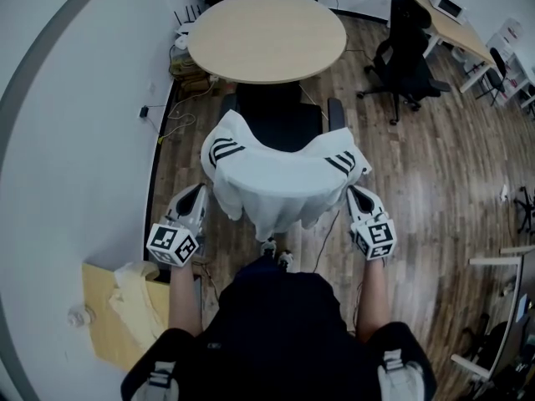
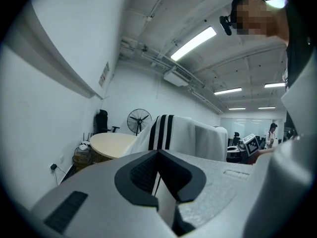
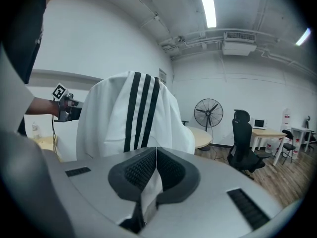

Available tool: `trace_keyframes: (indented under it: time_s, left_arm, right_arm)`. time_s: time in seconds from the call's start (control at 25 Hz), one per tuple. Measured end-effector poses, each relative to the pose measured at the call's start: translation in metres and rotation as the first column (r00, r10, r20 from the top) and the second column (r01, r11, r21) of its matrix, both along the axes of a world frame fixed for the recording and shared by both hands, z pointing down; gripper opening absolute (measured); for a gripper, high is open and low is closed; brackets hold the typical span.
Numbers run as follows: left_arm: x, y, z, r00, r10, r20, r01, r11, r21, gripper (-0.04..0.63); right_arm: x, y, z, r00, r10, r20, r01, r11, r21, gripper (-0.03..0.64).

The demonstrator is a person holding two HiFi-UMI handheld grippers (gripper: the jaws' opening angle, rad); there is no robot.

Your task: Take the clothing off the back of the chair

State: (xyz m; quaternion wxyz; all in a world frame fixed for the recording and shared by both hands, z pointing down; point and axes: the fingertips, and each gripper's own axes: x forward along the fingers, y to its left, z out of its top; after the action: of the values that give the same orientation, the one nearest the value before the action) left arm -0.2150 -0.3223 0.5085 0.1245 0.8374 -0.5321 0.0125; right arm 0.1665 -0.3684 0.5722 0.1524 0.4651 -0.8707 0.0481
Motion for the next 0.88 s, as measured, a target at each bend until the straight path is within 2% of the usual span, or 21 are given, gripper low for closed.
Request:
trace_keyframes:
  time_s: [0.24, 0.4, 0.52, 0.6, 0.68, 0.88]
  left_arm:
    - [-0.004, -0.021, -0.004, 1.0, 0.015, 0.018, -0.015, 1.0, 0.016, 0.008]
    - [-0.006, -0.035, -0.002, 0.997, 0.019, 0.073, -0.021, 1.0, 0.022, 0.074]
    - [-0.006, -0.046, -0.002, 0.996, 0.033, 0.085, -0.035, 0.999, 0.028, 0.1]
    - [-0.006, -0.052, -0.001, 0.995, 0.034, 0.094, -0.037, 0.999, 0.031, 0.144]
    - [-0.004, -0.057, 0.002, 0.993, 0.053, 0.103, -0.056, 0.998, 0.026, 0.164]
    - [-0.001, -0.066, 0.008, 0.989, 0.109, 0.098, -0.112, 0.993, 0.022, 0.167]
  right_arm:
    - [-0.002, -0.012, -0.012, 1.0, 0.013, 0.002, -0.013, 0.999, 0.034, 0.036]
    - [-0.003, -0.018, -0.018, 1.0, 0.027, 0.007, -0.028, 0.998, 0.053, 0.083]
    - [-0.005, -0.026, -0.026, 0.999, 0.046, 0.005, -0.046, 0.997, 0.067, 0.113]
    - [-0.008, -0.029, -0.028, 0.999, 0.05, 0.011, -0.05, 0.997, 0.067, 0.13]
    - [-0.011, -0.03, -0.026, 0.999, 0.043, 0.009, -0.043, 0.997, 0.059, 0.135]
    - [-0.017, -0.032, -0.024, 0.999, 0.037, 0.019, -0.038, 0.998, 0.054, 0.125]
